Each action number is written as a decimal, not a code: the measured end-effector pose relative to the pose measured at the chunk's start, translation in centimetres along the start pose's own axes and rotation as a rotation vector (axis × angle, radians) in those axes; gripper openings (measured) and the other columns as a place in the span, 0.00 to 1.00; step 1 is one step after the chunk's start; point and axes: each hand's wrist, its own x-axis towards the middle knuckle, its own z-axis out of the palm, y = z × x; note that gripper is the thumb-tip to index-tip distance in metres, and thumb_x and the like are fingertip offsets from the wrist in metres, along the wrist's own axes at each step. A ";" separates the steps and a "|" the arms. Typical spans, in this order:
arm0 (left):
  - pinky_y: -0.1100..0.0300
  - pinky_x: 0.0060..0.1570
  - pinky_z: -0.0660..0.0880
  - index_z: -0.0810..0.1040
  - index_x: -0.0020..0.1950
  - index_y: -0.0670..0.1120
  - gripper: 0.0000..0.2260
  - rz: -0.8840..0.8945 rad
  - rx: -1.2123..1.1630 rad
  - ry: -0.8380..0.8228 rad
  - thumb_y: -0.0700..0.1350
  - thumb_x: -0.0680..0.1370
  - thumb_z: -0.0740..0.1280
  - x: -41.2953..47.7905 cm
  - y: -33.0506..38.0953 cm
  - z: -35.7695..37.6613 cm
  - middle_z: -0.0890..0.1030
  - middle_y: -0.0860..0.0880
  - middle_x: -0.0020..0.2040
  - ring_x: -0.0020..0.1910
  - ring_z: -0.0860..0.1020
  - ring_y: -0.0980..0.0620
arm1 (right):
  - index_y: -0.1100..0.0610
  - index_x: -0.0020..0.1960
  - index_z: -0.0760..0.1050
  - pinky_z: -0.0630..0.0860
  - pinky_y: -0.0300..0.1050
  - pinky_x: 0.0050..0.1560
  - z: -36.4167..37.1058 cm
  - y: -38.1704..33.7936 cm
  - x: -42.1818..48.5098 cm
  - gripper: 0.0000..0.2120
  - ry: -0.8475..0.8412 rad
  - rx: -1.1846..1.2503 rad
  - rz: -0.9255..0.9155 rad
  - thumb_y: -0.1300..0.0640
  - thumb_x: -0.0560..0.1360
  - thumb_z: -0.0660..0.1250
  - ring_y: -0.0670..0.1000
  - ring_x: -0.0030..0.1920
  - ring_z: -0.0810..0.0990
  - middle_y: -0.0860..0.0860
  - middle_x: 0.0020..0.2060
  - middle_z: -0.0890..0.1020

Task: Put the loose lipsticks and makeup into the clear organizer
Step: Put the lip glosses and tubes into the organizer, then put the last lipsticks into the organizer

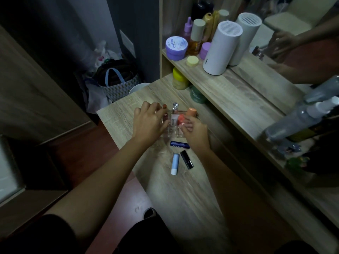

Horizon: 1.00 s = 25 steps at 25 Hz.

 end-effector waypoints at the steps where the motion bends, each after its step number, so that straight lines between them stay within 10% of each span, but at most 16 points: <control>1: 0.46 0.45 0.74 0.80 0.52 0.42 0.11 0.019 -0.096 0.015 0.46 0.74 0.68 -0.9 0.2 0.1 0.81 0.41 0.48 0.48 0.77 0.39 | 0.57 0.59 0.76 0.71 0.25 0.36 -0.3 0.4 -0.5 0.13 0.000 -0.027 0.001 0.60 0.74 0.67 0.43 0.43 0.78 0.55 0.50 0.82; 5: 0.51 0.43 0.73 0.77 0.50 0.38 0.09 -0.088 -0.427 -0.255 0.43 0.75 0.68 -6.9 2.7 2.3 0.78 0.38 0.48 0.45 0.77 0.39 | 0.59 0.55 0.78 0.81 0.49 0.52 -0.7 3.3 -3.1 0.10 -0.143 -0.150 0.023 0.57 0.74 0.68 0.51 0.47 0.82 0.55 0.48 0.84; 9: 0.51 0.44 0.71 0.70 0.56 0.39 0.16 -0.329 -0.481 -0.502 0.48 0.74 0.68 -10.6 5.3 4.8 0.78 0.38 0.52 0.49 0.77 0.39 | 0.59 0.56 0.80 0.79 0.51 0.56 -0.4 4.5 -3.8 0.13 -0.207 -0.122 0.022 0.60 0.72 0.70 0.55 0.50 0.83 0.56 0.51 0.84; 25: 0.54 0.44 0.77 0.76 0.46 0.41 0.12 -0.561 -0.732 -0.251 0.43 0.68 0.74 -8.5 1.0 3.2 0.83 0.43 0.43 0.43 0.82 0.44 | 0.58 0.54 0.77 0.77 0.39 0.47 -0.1 3.0 -2.7 0.11 -0.280 0.007 0.088 0.62 0.72 0.70 0.44 0.41 0.78 0.51 0.46 0.82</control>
